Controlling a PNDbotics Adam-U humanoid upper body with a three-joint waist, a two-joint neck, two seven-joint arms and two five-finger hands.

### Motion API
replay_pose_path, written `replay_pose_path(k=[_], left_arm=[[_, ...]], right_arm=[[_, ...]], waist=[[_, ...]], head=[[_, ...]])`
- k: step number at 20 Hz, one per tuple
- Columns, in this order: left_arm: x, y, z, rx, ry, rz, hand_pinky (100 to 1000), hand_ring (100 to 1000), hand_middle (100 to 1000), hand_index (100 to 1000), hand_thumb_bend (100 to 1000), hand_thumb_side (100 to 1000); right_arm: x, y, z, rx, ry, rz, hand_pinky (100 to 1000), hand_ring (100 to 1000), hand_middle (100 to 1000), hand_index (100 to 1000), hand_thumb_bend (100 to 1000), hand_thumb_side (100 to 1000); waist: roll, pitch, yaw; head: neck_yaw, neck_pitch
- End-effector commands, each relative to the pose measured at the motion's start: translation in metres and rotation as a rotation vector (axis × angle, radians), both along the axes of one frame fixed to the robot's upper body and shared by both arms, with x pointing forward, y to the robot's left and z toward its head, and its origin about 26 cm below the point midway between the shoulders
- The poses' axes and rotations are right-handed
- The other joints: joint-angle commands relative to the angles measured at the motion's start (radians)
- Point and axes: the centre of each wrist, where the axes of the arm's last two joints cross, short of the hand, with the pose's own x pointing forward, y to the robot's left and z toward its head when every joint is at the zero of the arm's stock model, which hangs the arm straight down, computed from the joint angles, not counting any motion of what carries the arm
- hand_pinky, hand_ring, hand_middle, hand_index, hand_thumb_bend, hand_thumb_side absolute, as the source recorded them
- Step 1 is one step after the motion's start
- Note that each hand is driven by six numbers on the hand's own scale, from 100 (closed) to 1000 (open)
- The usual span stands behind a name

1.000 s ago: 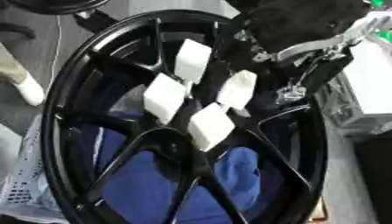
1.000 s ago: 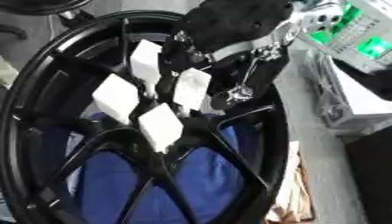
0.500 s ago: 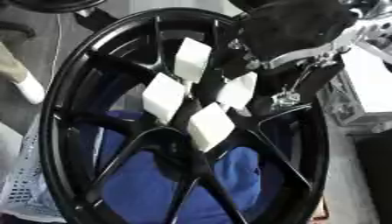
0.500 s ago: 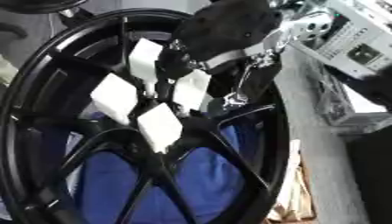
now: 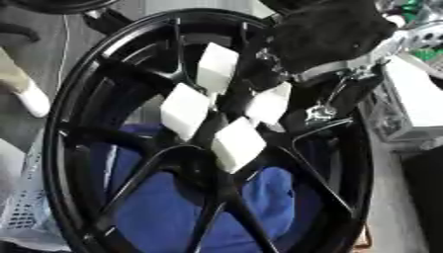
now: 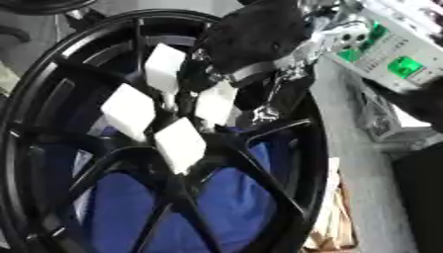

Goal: Pull the pin out of the wheel hub.

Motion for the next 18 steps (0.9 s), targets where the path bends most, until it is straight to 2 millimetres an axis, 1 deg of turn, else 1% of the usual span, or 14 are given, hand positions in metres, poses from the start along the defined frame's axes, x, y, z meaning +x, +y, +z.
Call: replay_pose_path(k=[1, 10, 18], left_arm=[[-0.0041, 0.0005, 0.0080, 0.016, -0.026, -0.003, 763, 698, 752, 741, 250, 869], [-0.0040, 0.0001, 0.0080, 0.018, -0.026, -0.005, 766, 698, 753, 741, 248, 872], [-0.0040, 0.0001, 0.0078, 0.021, -0.023, -0.007, 767, 699, 754, 741, 246, 872]], right_arm=[[-0.0034, -0.0040, 0.0088, -0.010, -0.043, -0.024, 852, 832, 755, 829, 391, 100], [-0.0032, -0.0066, 0.0082, -0.007, -0.063, -0.057, 852, 829, 754, 826, 380, 100], [-0.0030, -0.0082, 0.0077, 0.003, -0.080, -0.080, 848, 818, 739, 809, 345, 100]], waist=[[0.009, -0.011, 0.001], [0.011, -0.009, 0.004], [0.012, -0.009, 0.006]], head=[[-0.003, -0.016], [-0.005, -0.022], [-0.007, -0.024]])
